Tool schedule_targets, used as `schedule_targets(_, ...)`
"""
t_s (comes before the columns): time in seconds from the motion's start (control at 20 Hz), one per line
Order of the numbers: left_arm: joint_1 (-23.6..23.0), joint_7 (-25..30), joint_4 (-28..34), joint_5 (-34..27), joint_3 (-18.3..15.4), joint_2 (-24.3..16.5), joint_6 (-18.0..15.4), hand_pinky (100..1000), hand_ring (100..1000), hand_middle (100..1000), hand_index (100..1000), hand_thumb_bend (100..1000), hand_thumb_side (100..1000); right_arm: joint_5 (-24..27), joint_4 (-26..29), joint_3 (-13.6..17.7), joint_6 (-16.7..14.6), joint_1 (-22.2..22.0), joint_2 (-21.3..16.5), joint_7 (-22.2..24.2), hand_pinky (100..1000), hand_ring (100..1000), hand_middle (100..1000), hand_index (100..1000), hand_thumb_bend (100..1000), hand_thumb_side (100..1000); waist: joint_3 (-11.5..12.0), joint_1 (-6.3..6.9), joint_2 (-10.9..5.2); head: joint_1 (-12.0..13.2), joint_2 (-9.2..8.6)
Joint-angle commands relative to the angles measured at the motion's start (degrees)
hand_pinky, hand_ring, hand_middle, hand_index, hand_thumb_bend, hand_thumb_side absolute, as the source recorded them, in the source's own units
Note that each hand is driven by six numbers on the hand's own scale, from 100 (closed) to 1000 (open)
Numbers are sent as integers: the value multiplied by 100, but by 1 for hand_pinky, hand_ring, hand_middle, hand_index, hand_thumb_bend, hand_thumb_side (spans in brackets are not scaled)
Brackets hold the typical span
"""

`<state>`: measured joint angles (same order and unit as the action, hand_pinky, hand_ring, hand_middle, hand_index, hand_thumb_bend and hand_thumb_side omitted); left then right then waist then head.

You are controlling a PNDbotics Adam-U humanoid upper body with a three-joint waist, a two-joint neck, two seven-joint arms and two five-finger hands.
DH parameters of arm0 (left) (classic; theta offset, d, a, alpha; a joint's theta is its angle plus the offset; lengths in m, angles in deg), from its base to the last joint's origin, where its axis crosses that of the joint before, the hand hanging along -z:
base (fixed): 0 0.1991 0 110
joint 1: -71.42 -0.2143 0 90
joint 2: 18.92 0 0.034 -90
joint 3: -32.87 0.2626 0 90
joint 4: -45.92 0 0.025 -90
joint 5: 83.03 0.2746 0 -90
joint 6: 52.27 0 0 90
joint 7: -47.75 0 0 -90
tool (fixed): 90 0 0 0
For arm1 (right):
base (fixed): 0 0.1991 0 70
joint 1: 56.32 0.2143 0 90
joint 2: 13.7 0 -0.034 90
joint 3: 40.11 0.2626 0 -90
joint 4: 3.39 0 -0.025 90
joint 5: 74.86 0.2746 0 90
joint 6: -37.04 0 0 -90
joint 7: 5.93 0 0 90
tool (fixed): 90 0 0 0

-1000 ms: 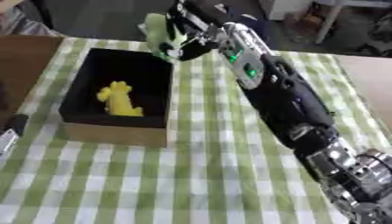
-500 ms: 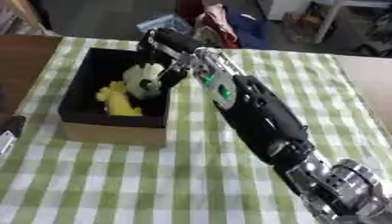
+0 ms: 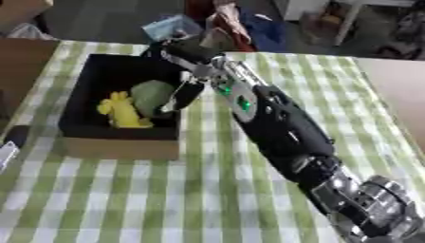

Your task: Pick up objects on the table and place them in the box.

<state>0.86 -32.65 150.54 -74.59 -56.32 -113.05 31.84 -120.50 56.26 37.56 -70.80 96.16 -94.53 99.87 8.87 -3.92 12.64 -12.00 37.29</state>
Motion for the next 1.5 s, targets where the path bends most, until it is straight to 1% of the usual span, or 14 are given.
schedule_targets(0.05,7,-42,39,17,-80,-93,8,697,572,571,732,351,100,579,563,51,127,81,-431,-158,674,745,722,846,632,244,-62,64,-140,63,44)
schedule_targets(0.25,-50,-107,18,30,-135,-112,21,697,572,572,732,354,100,1343,1316,11,328,-80,-1001,-208,672,744,714,842,630,252,-211,90,-171,160,69)
schedule_targets(0.35,-77,-148,15,38,-171,-129,24,697,572,572,733,355,100,1682,1711,18,438,-272,-1381,-226,670,744,710,843,627,255,-274,108,-174,235,68)
schedule_targets(0.45,-107,-197,14,47,-210,-146,29,696,573,572,733,356,100,2076,2111,31,533,-519,-1752,-248,669,745,711,843,625,256,-331,125,-171,290,55)
schedule_targets(0.55,-141,-263,13,60,-263,-166,40,696,573,573,733,357,100,2418,2563,61,610,-855,-2159,-300,669,746,712,842,624,257,-406,143,-156,355,35)
schedule_targets(0.7,-164,-365,0,65,-312,-167,59,696,573,573,734,357,100,2738,3126,150,745,-1384,-2636,-386,668,746,712,840,624,264,-474,173,-142,407,34)
schedule_targets(0.8,-183,-417,-7,68,-334,-173,65,696,573,573,734,364,100,2876,3414,285,839,-1761,-2844,-495,664,745,707,838,622,264,-521,200,-132,448,36)
schedule_targets(0.9,-208,-467,-8,75,-367,-182,71,695,573,573,734,367,100,2977,3610,415,928,-2088,-2967,-624,658,742,700,836,619,261,-558,214,-128,479,53)
schedule_targets(1.05,-233,-541,-10,76,-414,-167,87,695,572,573,733,370,100,3072,3770,535,1017,-2454,-3083,-764,652,740,696,835,615,258,-610,229,-123,508,71)
schedule_targets(1.15,-246,-567,-9,77,-423,-164,92,695,572,573,733,370,100,3115,3825,578,1050,-2615,-3109,-835,652,740,696,835,615,258,-640,235,-118,515,85)
schedule_targets(1.25,-250,-576,-7,79,-423,-163,94,695,572,573,733,370,100,3131,3854,588,1067,-2665,-3119,-862,652,740,696,835,615,258,-647,237,-117,516,88)
schedule_targets(1.35,-262,-574,-8,87,-420,-147,95,695,572,573,730,372,100,3166,3868,624,1080,-2843,-3110,-908,646,738,691,833,613,254,-639,244,-101,578,180)
schedule_targets(1.5,-290,-573,-12,105,-423,-129,98,695,571,572,730,373,100,3199,3902,667,1092,-2998,-3094,-971,643,736,686,832,612,251,-611,242,-93,651,294)
